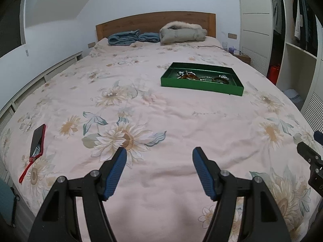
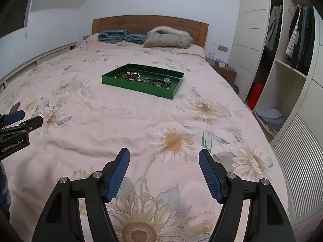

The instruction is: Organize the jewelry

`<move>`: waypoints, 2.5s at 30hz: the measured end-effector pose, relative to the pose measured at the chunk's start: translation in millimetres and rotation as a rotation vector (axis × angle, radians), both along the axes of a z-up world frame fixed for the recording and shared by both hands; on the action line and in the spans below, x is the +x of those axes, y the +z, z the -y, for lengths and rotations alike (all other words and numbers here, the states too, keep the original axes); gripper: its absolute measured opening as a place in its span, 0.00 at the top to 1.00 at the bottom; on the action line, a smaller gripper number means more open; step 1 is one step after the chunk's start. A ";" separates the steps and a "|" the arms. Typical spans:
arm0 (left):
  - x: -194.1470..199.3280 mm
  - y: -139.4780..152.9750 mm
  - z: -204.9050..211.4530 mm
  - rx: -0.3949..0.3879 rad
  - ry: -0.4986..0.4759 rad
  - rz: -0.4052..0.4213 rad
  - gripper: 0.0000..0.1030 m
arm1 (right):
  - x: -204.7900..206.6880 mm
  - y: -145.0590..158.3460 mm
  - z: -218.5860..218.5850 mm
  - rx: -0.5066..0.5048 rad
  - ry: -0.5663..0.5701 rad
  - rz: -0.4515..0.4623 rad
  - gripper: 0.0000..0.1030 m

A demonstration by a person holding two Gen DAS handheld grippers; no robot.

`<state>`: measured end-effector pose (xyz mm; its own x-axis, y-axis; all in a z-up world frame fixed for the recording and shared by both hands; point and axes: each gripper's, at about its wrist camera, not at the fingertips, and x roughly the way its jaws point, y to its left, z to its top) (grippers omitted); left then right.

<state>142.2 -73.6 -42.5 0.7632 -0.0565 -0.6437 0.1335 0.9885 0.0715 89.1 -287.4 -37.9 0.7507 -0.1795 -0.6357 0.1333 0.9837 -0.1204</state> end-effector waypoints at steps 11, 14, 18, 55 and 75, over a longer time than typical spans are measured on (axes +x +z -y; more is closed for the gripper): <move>-0.3 0.5 2.7 -0.013 -0.023 -0.001 0.36 | 3.0 -2.6 -5.5 0.012 0.012 -0.009 0.32; -2.4 3.4 3.2 -0.015 -0.024 0.006 0.36 | 1.3 -0.6 -8.7 0.008 0.013 -0.007 0.32; -7.7 7.4 4.0 -0.011 -0.030 0.021 0.36 | -2.9 3.3 -14.4 0.002 0.018 0.000 0.31; -100.4 53.7 -7.0 -0.002 -0.094 0.155 0.28 | -84.5 53.7 -44.3 0.005 0.010 0.188 0.11; -115.1 49.3 -20.9 -0.009 -0.089 0.158 0.27 | -104.1 50.2 -50.7 -0.009 -0.004 0.209 0.00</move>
